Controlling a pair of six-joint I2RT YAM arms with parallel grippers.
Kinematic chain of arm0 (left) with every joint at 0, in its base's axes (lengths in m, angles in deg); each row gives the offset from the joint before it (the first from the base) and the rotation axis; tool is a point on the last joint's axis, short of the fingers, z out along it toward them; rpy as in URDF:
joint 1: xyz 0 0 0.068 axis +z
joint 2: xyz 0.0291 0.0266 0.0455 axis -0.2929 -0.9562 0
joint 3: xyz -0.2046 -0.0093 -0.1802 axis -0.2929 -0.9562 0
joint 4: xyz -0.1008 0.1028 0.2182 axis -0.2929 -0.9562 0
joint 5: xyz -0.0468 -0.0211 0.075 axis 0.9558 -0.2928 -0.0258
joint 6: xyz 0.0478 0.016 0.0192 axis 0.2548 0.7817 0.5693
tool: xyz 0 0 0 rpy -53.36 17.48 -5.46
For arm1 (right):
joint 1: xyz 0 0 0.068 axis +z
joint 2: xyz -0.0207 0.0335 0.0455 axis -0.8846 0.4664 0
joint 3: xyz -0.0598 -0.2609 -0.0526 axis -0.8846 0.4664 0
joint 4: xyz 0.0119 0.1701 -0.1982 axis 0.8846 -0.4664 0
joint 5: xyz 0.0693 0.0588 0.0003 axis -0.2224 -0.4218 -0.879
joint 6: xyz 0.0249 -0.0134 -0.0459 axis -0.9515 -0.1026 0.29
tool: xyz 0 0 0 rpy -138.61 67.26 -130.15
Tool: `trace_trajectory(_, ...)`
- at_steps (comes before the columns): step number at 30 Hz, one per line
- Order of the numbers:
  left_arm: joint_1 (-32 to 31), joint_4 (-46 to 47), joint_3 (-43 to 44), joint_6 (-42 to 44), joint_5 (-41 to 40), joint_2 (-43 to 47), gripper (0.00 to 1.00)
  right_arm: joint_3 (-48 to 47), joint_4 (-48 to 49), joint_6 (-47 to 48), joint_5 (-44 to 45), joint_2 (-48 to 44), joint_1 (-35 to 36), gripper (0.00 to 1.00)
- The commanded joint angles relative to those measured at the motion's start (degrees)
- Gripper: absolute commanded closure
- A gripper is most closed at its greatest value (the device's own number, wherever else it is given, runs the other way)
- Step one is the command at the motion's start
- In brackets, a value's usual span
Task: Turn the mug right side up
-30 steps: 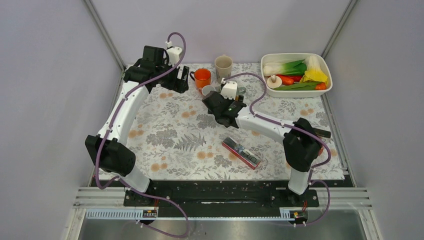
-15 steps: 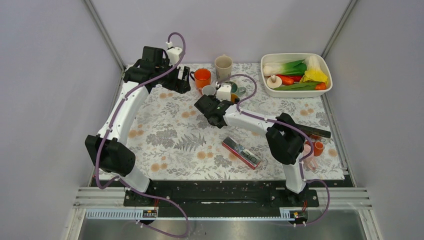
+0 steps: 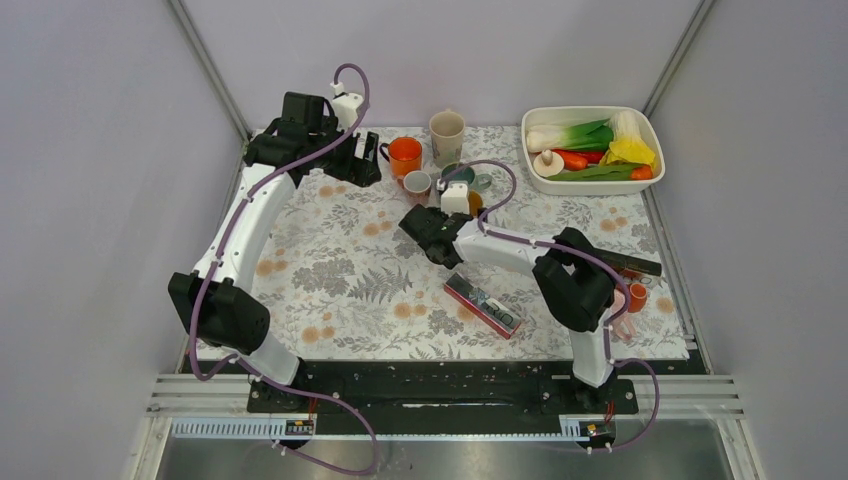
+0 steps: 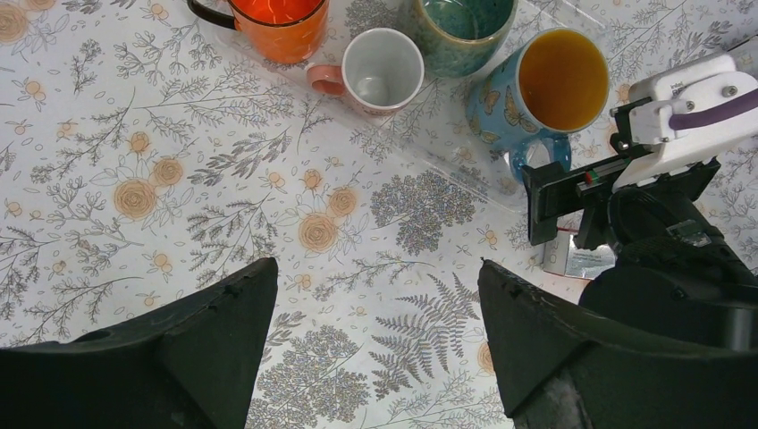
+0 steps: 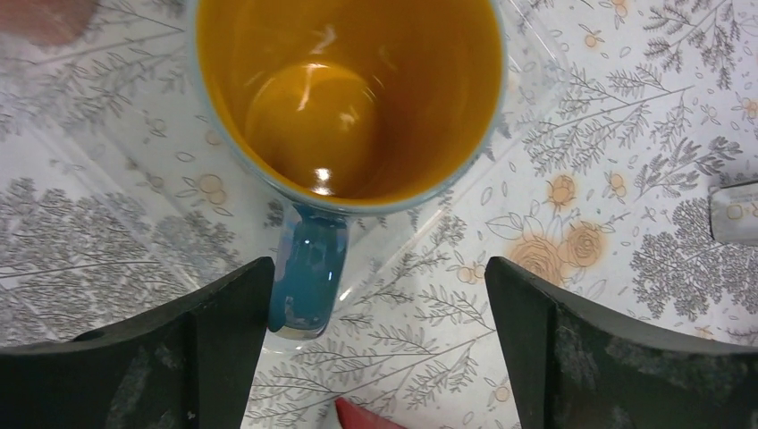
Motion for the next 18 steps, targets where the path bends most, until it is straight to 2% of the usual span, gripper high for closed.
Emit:
trace_trajectory(1, 0.3, 2.3, 0.5, -0.4, 1.8, 2.3, 0.14, 4.8, 5.3, 4.1, 0.6, -6.5, -1.1, 0.05)
trace_trajectory(6, 0.4, 2.3, 0.6, -0.4, 1.8, 2.1, 0.14, 12.1, 16.8, 10.7, -5.5, -10.4, -2.7, 0.09)
trace_trajectory(10, 0.4, 2.0, 0.9, -0.2, 1.6, 2.1, 0.14, 15.7, 20.8, 12.4, -11.8, -12.1, -4.8, 0.17)
trace_trajectory(15, 0.4, 1.8, 0.9, -0.1, 1.7, 2.1, 0.14, 19.8, 27.8, 18.1, -16.4, -13.7, -5.4, 0.35)
trace_trajectory(18, 0.4, 1.7, 0.9, 0.0, 1.6, 2.1, 0.14, 21.0, 29.9, 20.4, -18.6, -14.0, -6.4, 0.52)
